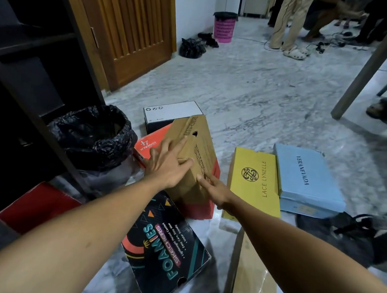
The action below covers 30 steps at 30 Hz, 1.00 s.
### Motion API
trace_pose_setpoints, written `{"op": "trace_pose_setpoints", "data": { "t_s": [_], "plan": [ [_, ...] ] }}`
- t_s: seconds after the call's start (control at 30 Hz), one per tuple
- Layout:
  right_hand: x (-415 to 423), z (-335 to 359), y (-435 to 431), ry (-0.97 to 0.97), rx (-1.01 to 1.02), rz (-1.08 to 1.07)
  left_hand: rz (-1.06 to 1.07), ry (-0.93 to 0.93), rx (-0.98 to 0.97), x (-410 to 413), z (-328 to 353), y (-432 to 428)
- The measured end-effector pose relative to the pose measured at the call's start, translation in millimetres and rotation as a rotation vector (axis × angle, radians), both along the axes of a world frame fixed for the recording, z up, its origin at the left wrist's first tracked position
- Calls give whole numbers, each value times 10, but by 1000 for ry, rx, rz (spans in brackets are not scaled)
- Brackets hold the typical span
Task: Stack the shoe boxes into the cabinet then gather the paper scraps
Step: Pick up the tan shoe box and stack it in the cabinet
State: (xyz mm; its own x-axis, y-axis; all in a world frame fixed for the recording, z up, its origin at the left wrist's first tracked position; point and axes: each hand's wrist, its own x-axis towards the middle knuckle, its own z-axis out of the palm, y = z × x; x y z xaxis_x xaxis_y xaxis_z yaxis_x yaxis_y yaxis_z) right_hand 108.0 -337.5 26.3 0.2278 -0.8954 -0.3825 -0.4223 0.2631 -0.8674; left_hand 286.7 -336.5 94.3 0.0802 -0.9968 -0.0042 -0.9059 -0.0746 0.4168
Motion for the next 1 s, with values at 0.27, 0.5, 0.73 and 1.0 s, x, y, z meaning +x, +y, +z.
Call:
{"op": "trace_pose_setpoints", "data": {
  "t_s": [0.27,0.5,0.73,1.0],
  "plan": [
    [-181,-47,-81,127,-94,-21,251,384,-172,313,101,-101],
    [-413,264,-107,-184,-295,-223,256,739,-183,575,266,28],
    [-613,622,40,-337,-404,-344,196,832,-96,549,486,264],
    [-579,1047,453,-323,-432,-174,121,639,-53,709,927,906]
  ]
}}
